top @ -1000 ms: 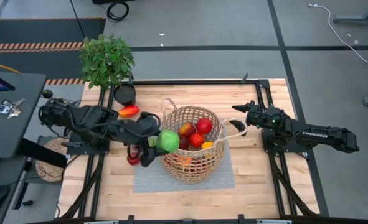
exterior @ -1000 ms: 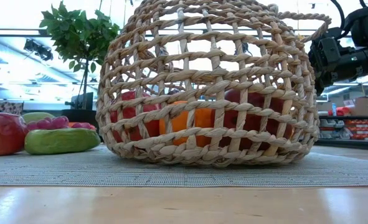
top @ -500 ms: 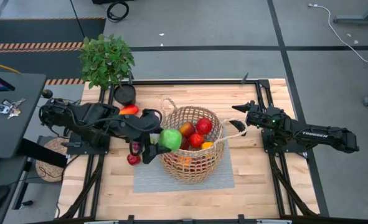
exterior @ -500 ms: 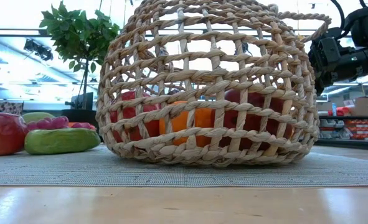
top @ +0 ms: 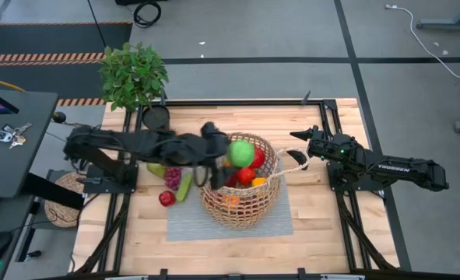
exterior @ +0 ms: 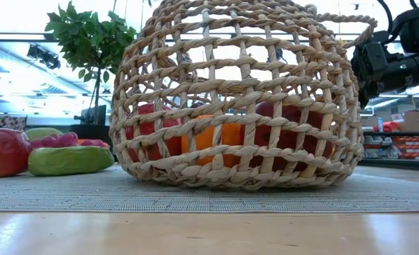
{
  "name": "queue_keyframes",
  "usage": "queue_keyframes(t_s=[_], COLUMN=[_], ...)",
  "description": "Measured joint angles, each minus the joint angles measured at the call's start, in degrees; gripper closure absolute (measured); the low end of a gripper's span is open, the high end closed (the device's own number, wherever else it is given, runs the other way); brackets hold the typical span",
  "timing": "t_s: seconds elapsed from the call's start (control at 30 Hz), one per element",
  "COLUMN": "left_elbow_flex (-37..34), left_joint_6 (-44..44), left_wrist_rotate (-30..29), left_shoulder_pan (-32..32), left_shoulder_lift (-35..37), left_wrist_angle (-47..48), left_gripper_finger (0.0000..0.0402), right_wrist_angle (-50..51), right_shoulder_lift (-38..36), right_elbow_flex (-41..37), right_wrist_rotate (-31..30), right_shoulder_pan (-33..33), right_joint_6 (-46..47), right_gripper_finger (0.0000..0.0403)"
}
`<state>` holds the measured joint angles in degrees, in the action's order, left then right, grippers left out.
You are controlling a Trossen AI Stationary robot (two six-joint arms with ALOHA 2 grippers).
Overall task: Build produce basket
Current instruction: Put the green apple into the brown basket
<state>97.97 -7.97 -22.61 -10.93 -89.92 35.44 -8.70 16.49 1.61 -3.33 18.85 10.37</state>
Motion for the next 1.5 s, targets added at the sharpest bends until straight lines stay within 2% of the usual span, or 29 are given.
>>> queue_keyframes(t_s=[0.17,0.37,0.5,0.6,0.67,0.77,0.93,1.07,1.2,1.3,1.5], left_elbow_flex=[-0.02,-0.02,0.0,-0.04,-0.04,-0.04,-0.04,-0.04,-0.03,-0.04,-0.02], left_joint_6=[12.69,31.55,47.13,58.48,62.87,61.58,52.13,47.27,43.47,37.25,29.4], left_wrist_rotate=[-3.99,-16.99,-25.27,-27.11,-27.16,-26.62,-19.24,-16.86,-11.16,-8.05,-7.53], left_shoulder_pan=[3.38,4.8,4.34,3.66,3.19,2.45,3.01,4.07,4.77,5.01,5.15], left_shoulder_lift=[-5.91,-11.94,-15.27,-17.94,-19.06,-20.35,-20.82,-20.82,-20.77,-20.77,-20.75], left_wrist_angle=[-1.9,-4.74,-5.55,-4.35,-4.28,-3.16,0.8,3.36,7.92,10.3,15.5], left_gripper_finger=[0.0047,0.0047,0.0047,0.0047,0.0047,0.0047,0.0047,0.0047,0.0047,0.0047,0.0047], right_wrist_angle=[-0.27,-0.27,-0.27,-0.29,-0.28,-0.36,-0.66,-0.69,-0.7,-0.69,-0.69], right_shoulder_lift=[0.0,0.0,0.0,0.0,0.0,0.0,0.0,0.0,0.0,0.0,0.0], right_elbow_flex=[0.0,0.0,0.0,0.0,0.0,0.0,0.0,0.0,0.0,0.0,0.0], right_wrist_rotate=[0.02,0.01,0.0,0.0,0.01,0.0,0.0,0.0,0.0,0.01,0.02], right_shoulder_pan=[0.0,0.0,0.0,-0.01,-0.01,0.0,0.0,0.0,0.0,0.0,0.0], right_joint_6=[0.0,0.0,0.0,0.0,0.0,0.0,0.0,0.0,0.0,0.0,0.0], right_gripper_finger=[0.0009,0.0009,0.0009,0.0009,0.0009,0.0009,0.0009,0.0009,0.0009,0.0009,0.0009])
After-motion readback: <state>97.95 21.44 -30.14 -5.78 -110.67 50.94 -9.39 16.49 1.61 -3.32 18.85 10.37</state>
